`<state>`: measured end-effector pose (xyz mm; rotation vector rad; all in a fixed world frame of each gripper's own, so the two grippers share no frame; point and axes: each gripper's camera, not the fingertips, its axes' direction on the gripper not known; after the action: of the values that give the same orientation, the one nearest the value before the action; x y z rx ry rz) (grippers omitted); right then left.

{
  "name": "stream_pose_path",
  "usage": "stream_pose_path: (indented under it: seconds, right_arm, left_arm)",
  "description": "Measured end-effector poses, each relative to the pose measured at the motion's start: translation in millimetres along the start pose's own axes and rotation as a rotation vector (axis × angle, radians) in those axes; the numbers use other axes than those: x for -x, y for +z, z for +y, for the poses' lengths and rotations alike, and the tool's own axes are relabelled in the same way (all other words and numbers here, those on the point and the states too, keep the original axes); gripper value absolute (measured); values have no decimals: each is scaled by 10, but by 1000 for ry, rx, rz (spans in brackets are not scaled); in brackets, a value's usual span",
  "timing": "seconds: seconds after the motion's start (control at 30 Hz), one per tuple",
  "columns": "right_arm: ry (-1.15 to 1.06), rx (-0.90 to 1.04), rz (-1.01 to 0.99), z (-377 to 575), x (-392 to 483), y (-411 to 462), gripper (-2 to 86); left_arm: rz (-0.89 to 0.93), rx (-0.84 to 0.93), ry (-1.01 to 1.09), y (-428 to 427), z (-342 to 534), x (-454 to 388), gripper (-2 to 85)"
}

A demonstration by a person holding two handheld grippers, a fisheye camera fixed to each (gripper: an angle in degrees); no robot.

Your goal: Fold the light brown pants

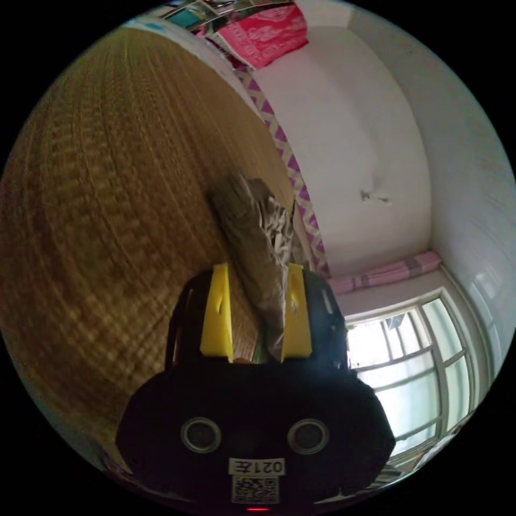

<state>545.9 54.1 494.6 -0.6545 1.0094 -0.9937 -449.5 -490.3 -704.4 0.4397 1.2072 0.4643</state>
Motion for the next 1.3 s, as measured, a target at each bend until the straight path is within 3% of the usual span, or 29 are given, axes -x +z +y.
stream_pose_path:
  seconds: [0.23,0.4,0.5,0.6,0.77,0.87,1.0,1.07,1.1,1.17,1.3]
  right_arm:
    - [72,-40,13,878,-324,-503,0]
    - [213,-131,-26,1433,-721,-851,-4]
    - [301,-219,-30,1747,-978,-1145,-5]
    - [357,-275,-22,1995,-1202,-1391,-5]
    - [360,-290,-14,2243,-1469,-1587,-5]
    - [355,-299,-11,2352,-1596,-1619,-6]
    - [373,-331,-41,2510,-1781,-1630,-6]
    - [391,-334,-65,2611,-1908,-1606,-6]
    - [395,-332,-69,2634,-1939,-1600,-6]
    - [407,-333,-88,2717,-2051,-1594,-5]
    - [406,-344,-79,2777,-2197,-1604,-2]
  left_arm:
    - [-6,-18,-164,423,-414,-47,47]
    - [92,-57,-138,505,-376,-364,5]
    - [40,-90,46,433,-264,-1070,-3]
    - [-98,-116,363,477,52,-2185,-6]
    - [-248,-110,977,1082,1354,-4187,-7]
    - [-270,-19,1244,1727,2288,-4875,-7]
    - [-344,217,1479,2846,3395,-5018,-7]
    - [-489,450,1603,3650,4025,-4695,-8]
    - [-522,479,1612,3783,4125,-4606,-8]
    - [-529,330,1660,3784,4296,-4602,-7]
    - [-470,241,1661,3720,4306,-4825,-2]
